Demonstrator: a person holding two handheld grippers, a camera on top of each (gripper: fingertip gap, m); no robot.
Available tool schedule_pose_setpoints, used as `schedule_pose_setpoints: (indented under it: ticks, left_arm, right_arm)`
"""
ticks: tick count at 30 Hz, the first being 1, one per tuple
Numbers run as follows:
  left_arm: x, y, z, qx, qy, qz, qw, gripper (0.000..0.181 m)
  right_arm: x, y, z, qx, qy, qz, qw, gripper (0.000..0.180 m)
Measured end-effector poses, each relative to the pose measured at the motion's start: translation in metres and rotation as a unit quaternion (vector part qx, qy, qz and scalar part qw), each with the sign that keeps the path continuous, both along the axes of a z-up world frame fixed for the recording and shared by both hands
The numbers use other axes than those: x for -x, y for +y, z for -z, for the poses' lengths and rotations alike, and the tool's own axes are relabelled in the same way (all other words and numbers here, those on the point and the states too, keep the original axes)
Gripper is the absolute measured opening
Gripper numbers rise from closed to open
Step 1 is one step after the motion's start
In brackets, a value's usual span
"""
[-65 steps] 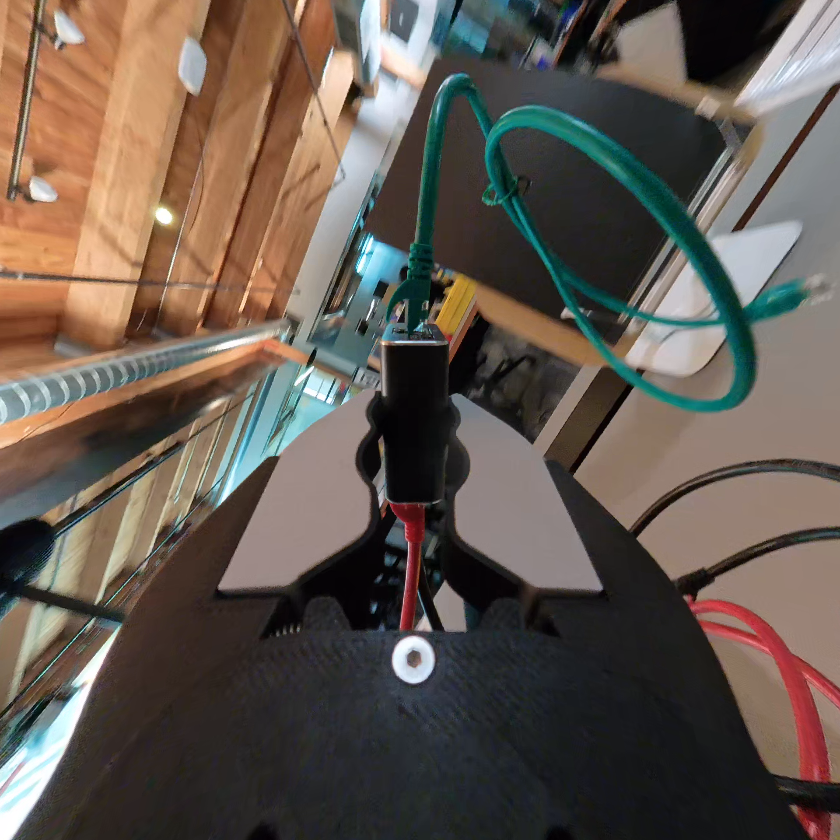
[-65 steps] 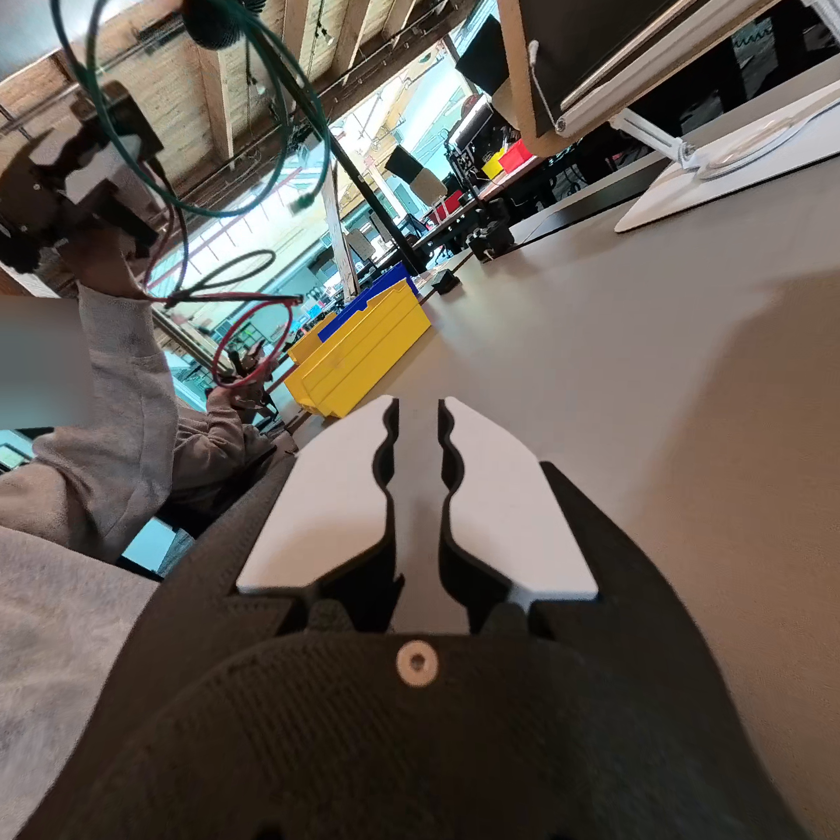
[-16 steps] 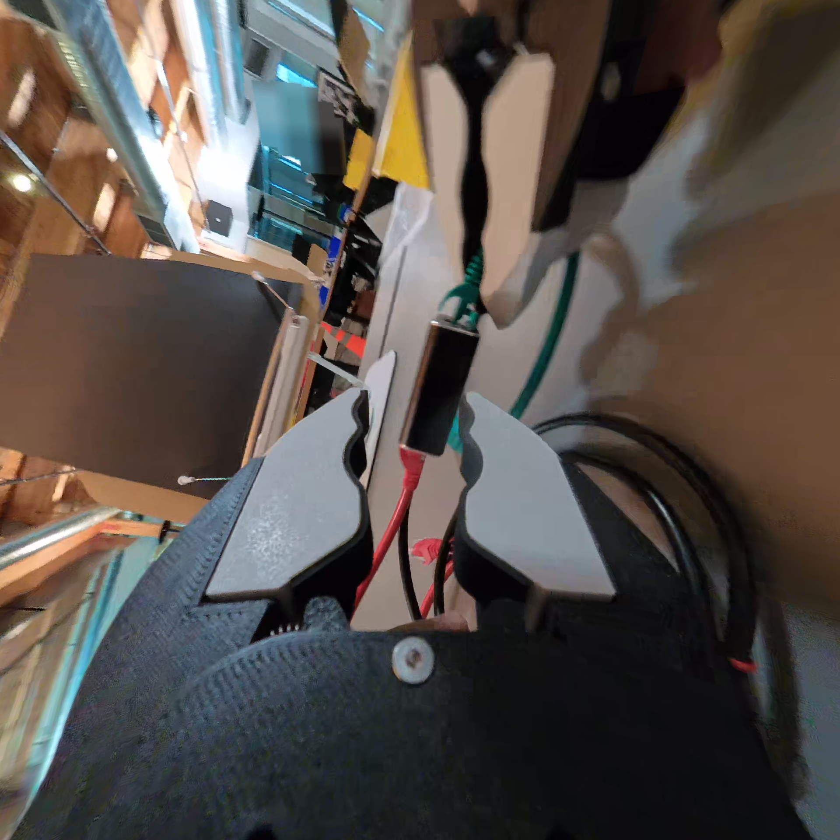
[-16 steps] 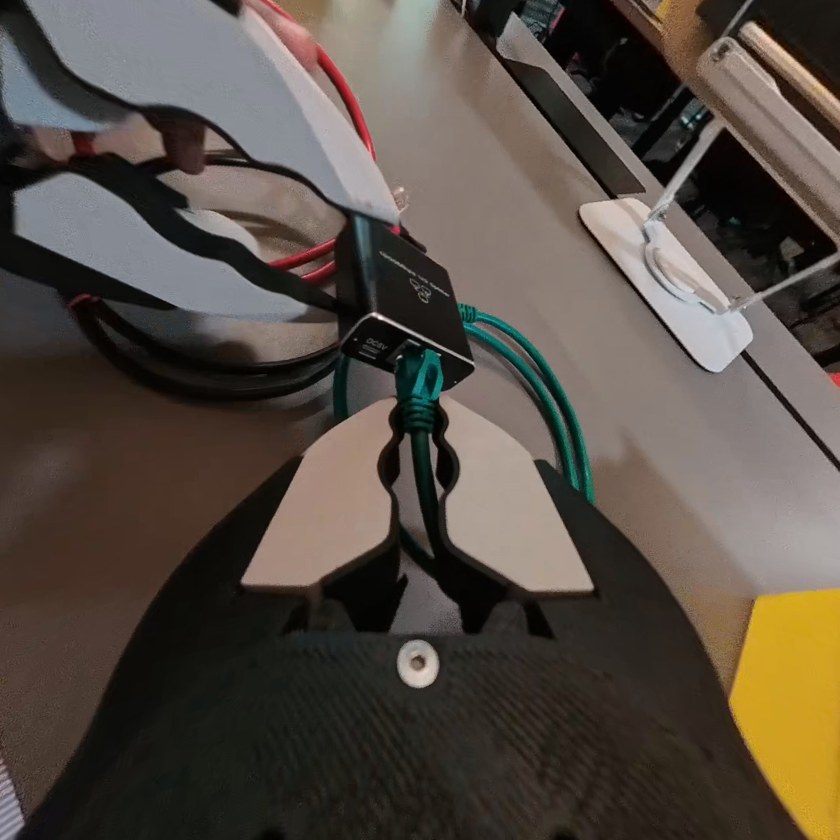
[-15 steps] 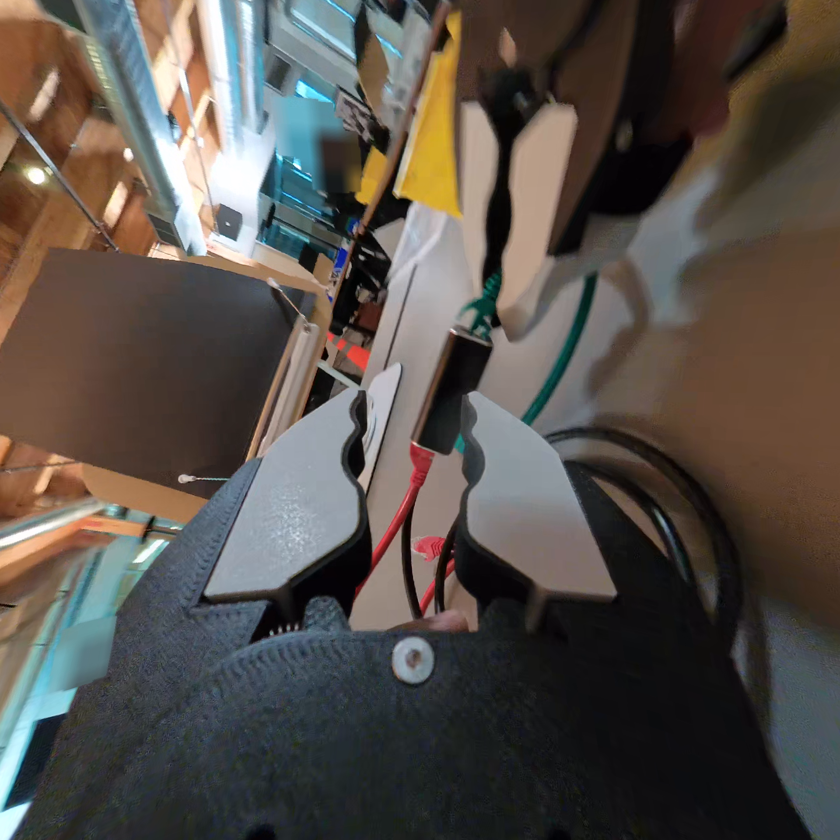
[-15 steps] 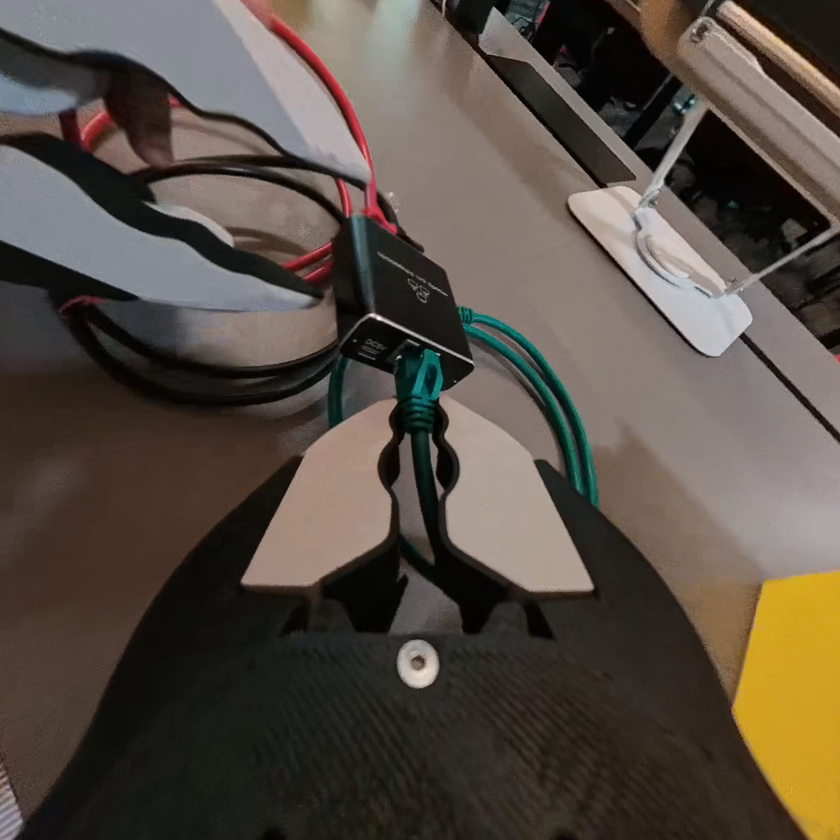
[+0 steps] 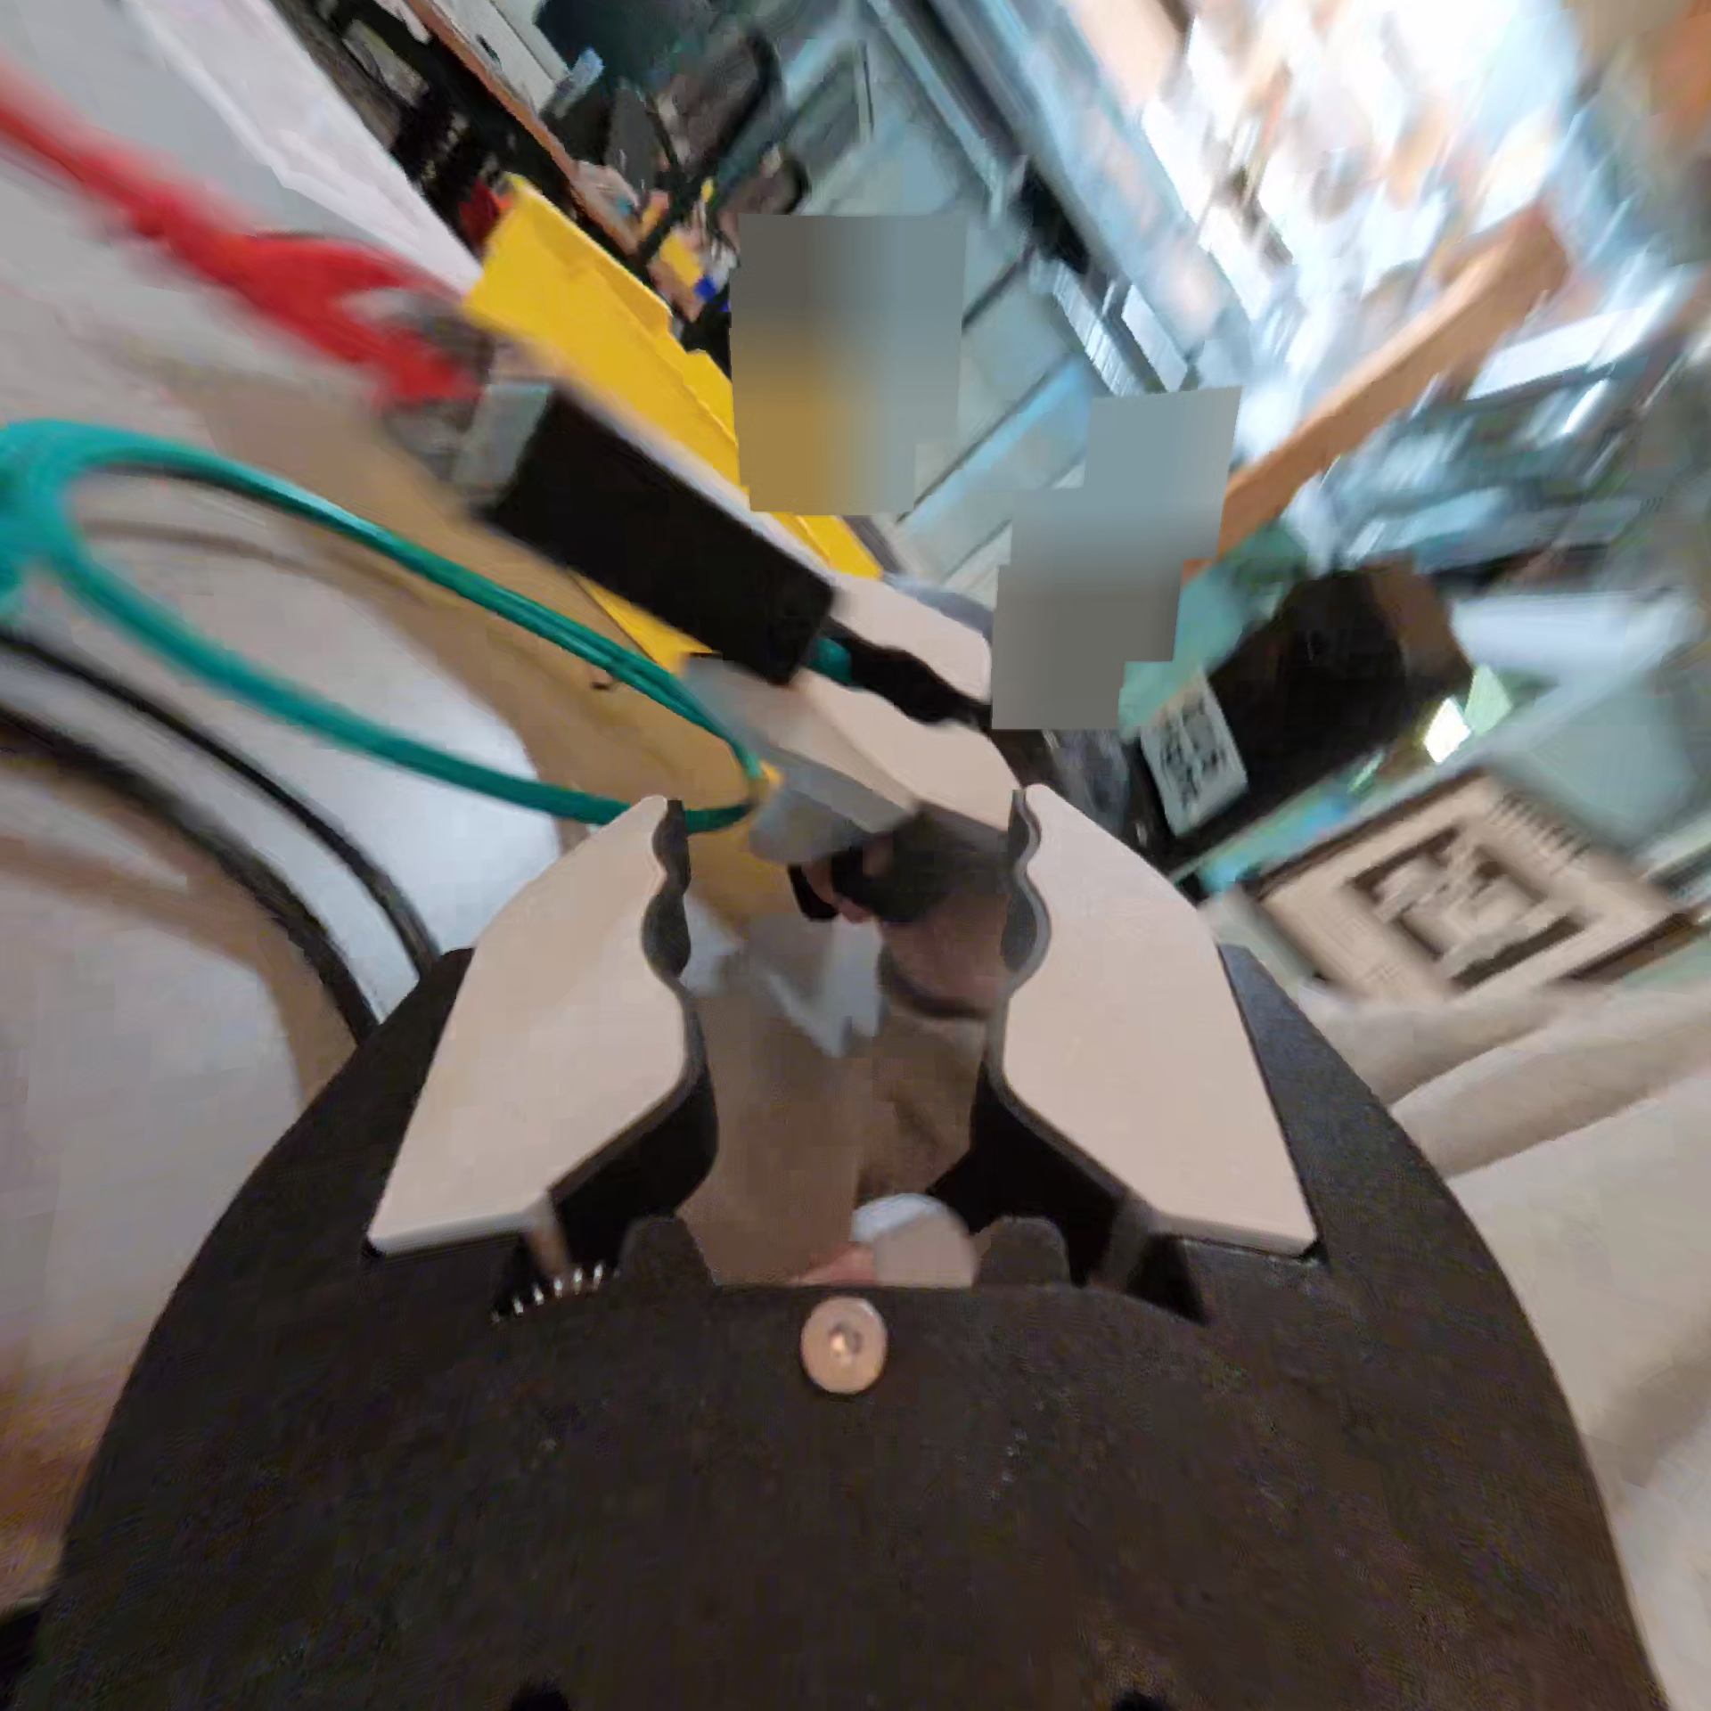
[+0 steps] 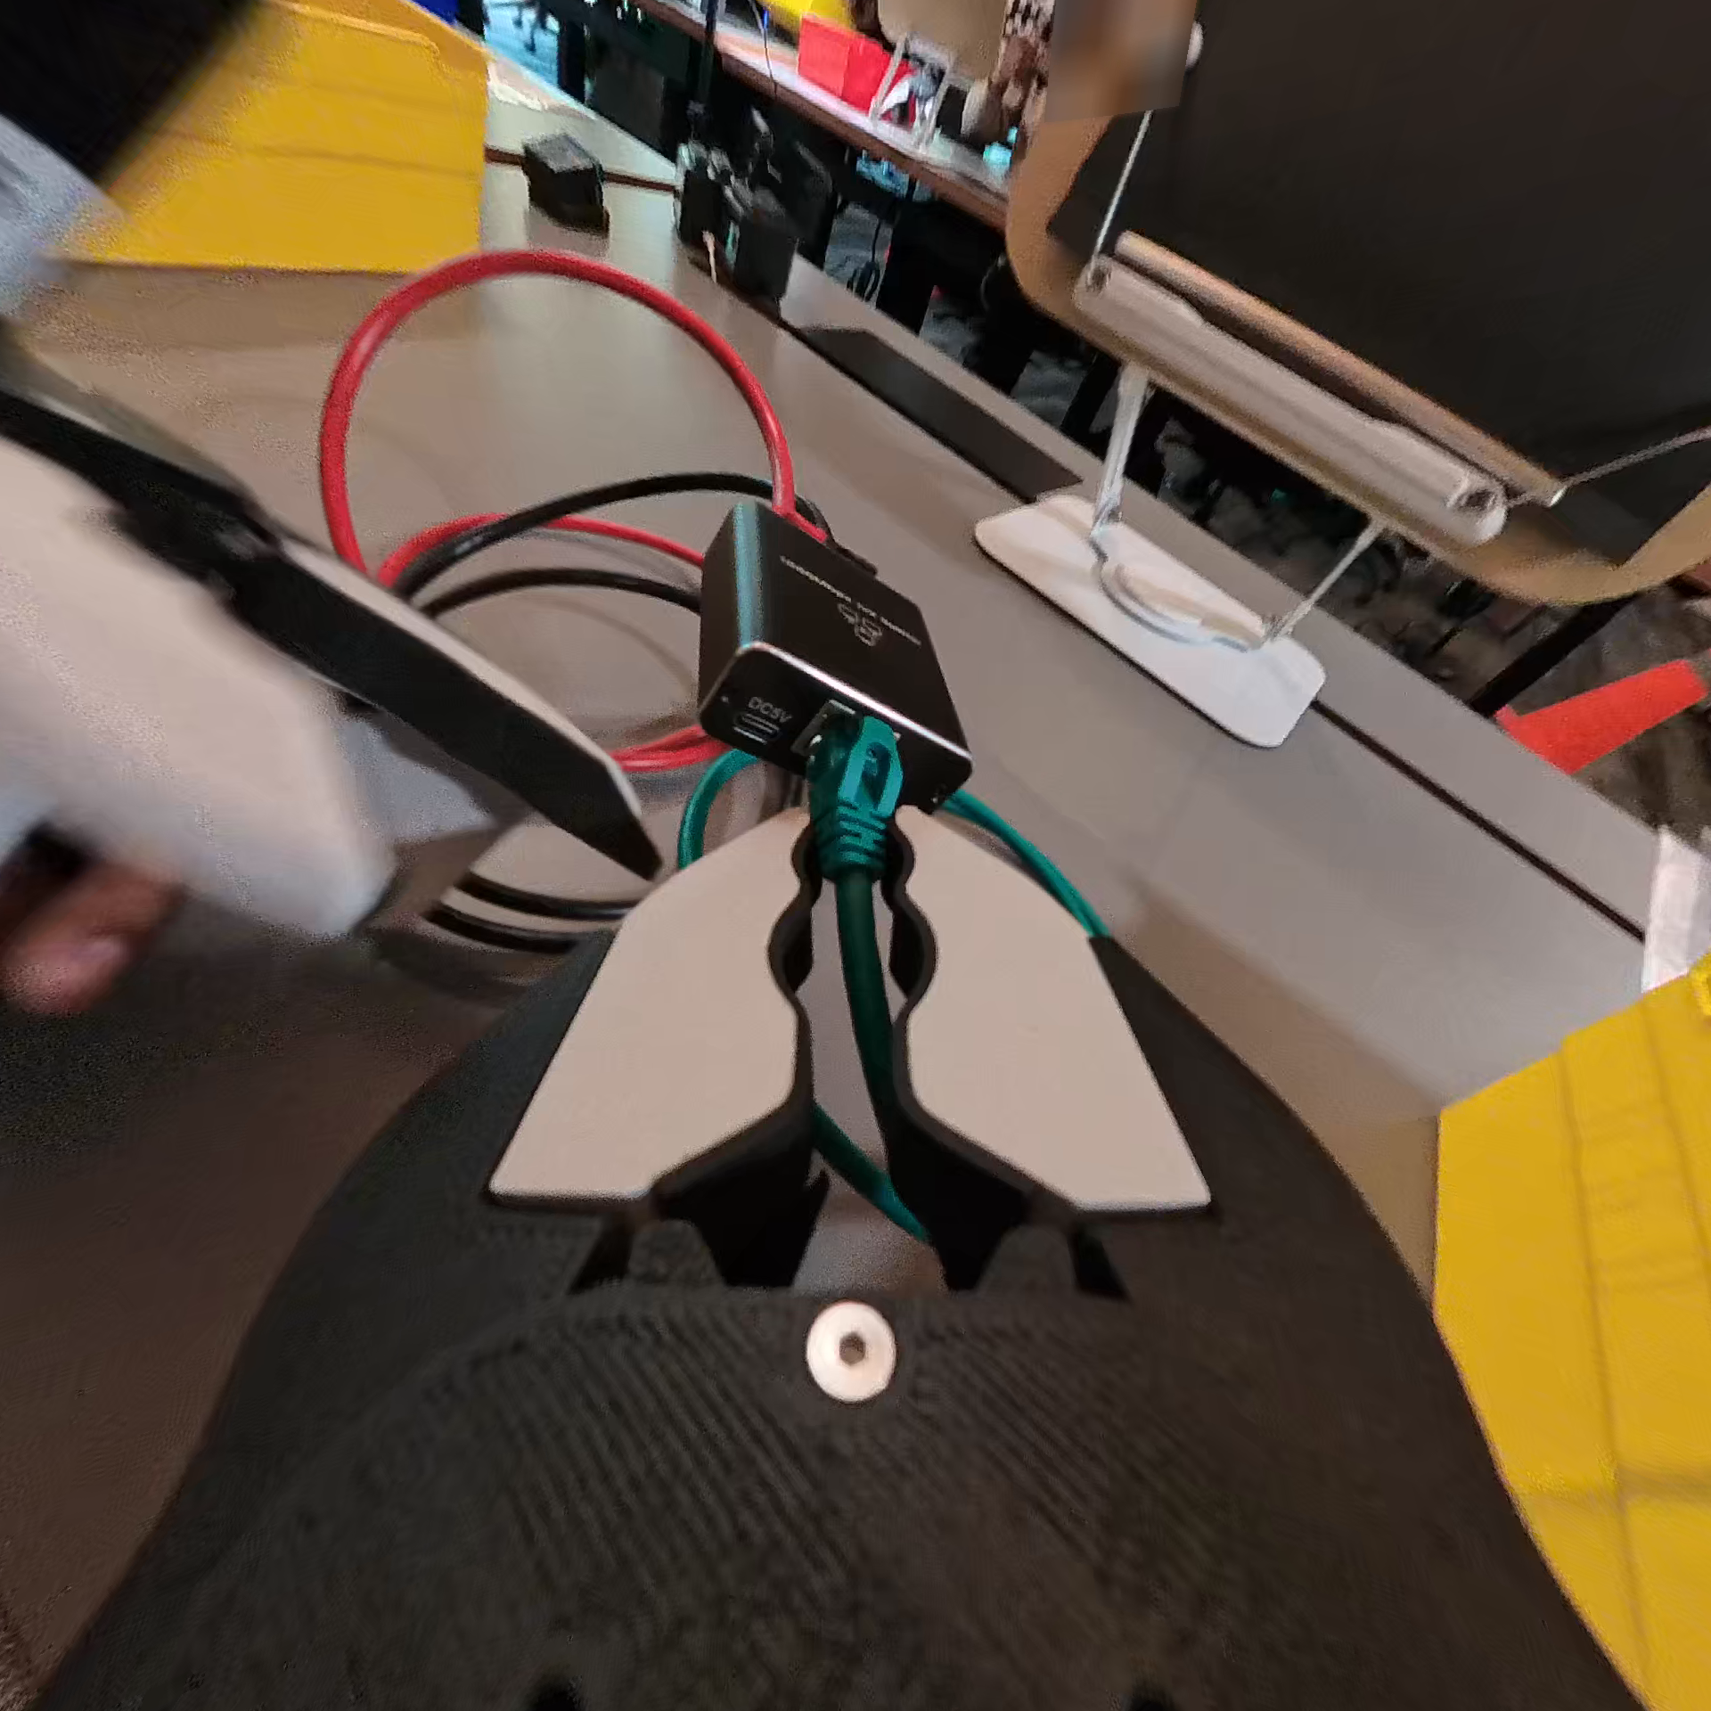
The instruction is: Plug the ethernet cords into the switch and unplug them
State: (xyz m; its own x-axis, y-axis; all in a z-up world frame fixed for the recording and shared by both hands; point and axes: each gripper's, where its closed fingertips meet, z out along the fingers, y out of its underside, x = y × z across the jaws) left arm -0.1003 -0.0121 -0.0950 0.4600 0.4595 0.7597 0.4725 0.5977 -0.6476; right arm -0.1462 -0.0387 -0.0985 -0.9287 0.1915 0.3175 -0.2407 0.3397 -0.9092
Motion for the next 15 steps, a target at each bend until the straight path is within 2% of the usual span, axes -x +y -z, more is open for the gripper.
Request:
schedule_pose_setpoints:
  ticks: [2,5,7,9,11,13,15]
  left_arm:
    - [0.003,-0.02,0.005,-0.084,-0.009,-0.018,0.996,0.063]
    - [0.001,-0.033,-0.01,-0.124,0.034,-0.015,0.992,0.068]
    - [0.001,-0.044,-0.02,-0.156,0.05,-0.011,0.986,0.064]
    - [-0.002,-0.051,-0.016,-0.165,0.046,0.001,0.985,0.045]
    - [-0.002,-0.054,-0.012,-0.173,0.038,0.005,0.984,0.036]
    - [0.001,-0.059,-0.01,-0.156,0.042,-0.013,0.987,0.033]
    - [0.003,-0.063,-0.008,-0.129,0.047,-0.029,0.99,0.031]
  right_arm:
    - [-0.013,-0.003,-0.006,0.011,0.017,-0.013,1.0,0.012]
    - [-0.034,-0.008,-0.006,0.001,0.066,-0.041,0.997,0.011]
    - [-0.046,-0.012,-0.002,-0.013,0.101,-0.062,0.993,0.012]
    - [-0.057,-0.015,0.0,-0.017,0.131,-0.084,0.988,0.012]
    - [-0.063,-0.017,0.005,-0.027,0.143,-0.097,0.985,0.013]
    - [-0.066,-0.018,0.011,-0.032,0.123,-0.111,0.986,0.016]
    - [-0.068,-0.017,0.011,-0.023,0.076,-0.123,0.989,0.026]
